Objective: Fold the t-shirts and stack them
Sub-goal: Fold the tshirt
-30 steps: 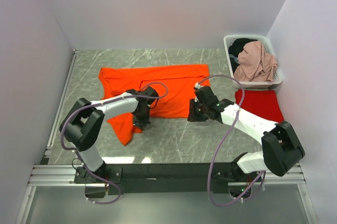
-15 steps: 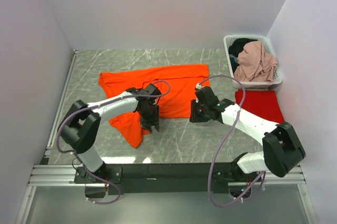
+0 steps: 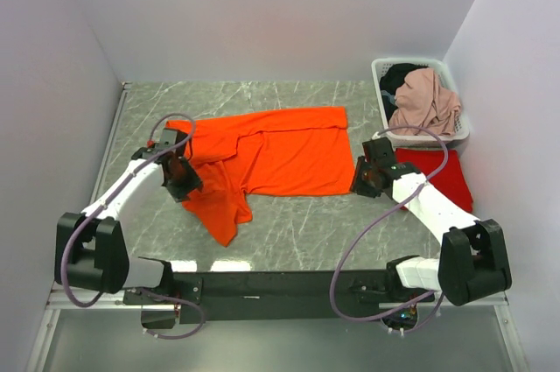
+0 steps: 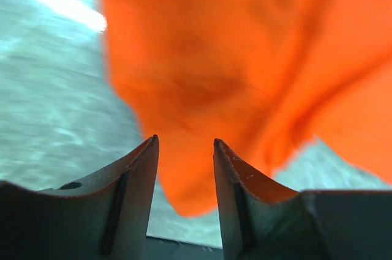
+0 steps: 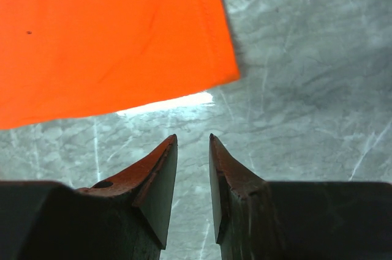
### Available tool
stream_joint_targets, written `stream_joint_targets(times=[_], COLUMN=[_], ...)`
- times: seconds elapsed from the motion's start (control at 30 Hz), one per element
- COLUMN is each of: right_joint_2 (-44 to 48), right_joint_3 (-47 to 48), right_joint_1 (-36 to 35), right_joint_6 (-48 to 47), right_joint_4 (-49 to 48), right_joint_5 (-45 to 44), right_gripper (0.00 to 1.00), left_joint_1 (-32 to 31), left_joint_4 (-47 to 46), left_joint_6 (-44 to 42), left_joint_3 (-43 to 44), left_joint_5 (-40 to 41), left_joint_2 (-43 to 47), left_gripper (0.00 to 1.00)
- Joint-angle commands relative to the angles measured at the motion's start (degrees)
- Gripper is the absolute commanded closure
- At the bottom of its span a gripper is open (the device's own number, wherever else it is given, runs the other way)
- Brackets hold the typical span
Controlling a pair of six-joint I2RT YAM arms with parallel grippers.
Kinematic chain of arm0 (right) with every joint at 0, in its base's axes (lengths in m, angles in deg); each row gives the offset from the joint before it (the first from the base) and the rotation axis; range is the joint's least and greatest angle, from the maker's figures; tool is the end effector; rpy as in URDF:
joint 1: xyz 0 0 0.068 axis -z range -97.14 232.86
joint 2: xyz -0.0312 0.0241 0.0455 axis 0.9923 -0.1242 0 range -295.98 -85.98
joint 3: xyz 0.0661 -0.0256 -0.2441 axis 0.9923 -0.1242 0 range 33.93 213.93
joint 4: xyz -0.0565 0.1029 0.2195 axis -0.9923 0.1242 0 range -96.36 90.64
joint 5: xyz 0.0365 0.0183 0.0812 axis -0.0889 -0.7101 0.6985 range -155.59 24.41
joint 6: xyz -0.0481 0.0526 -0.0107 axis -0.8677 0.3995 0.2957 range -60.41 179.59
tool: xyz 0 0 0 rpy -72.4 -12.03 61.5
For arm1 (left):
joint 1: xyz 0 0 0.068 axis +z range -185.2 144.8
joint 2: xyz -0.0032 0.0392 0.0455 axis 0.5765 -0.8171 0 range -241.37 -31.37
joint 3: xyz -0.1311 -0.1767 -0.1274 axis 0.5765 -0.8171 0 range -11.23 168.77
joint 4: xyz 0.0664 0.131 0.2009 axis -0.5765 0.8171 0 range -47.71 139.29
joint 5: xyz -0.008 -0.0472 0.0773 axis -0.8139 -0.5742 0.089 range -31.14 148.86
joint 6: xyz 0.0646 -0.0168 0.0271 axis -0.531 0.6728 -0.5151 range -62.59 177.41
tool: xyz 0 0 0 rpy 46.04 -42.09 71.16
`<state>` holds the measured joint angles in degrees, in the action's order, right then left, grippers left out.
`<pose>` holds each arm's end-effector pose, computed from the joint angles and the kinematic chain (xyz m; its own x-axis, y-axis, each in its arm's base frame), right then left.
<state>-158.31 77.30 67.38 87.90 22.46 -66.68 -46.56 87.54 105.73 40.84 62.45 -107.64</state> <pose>0.2399 0.0654 0.1740 -0.8397 0.2594 -0.4771 0.1602 0.9578 0.2387 0.2404 -0.0446 0.1862 -0.7411 -0.6115 -0.2772 -0.5694 0.7912 -0.2232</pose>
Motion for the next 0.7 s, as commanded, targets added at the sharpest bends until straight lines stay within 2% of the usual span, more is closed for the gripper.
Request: stream_joint_targets(times=[0.0, 0.23, 0.67], right_joint_2=[1.0, -0.2, -0.9], right_joint_3=[-1.7, -3.8, -5.1], right_joint_1=[2.2, 5.4, 6.5], right_joint_6=[1.5, 2.4, 2.1], right_joint_4=[-0.6, -2.4, -3.5], right_joint_5=[-0.3, 0.9, 2.5], right_gripper=[0.65, 0.66, 0.66], left_joint_1=[4.9, 8.5, 8.5], left_joint_4=[-1.6, -4.2, -5.2], left_joint_6=[-2.6, -4.8, -5.4], left_joint_3=[-1.3, -1.9, 0.6], left_joint_5=[4.7, 6.8, 5.1], left_joint_2=[-1.1, -5.3, -8.5], left_gripper=[0.54, 0.55, 0.58])
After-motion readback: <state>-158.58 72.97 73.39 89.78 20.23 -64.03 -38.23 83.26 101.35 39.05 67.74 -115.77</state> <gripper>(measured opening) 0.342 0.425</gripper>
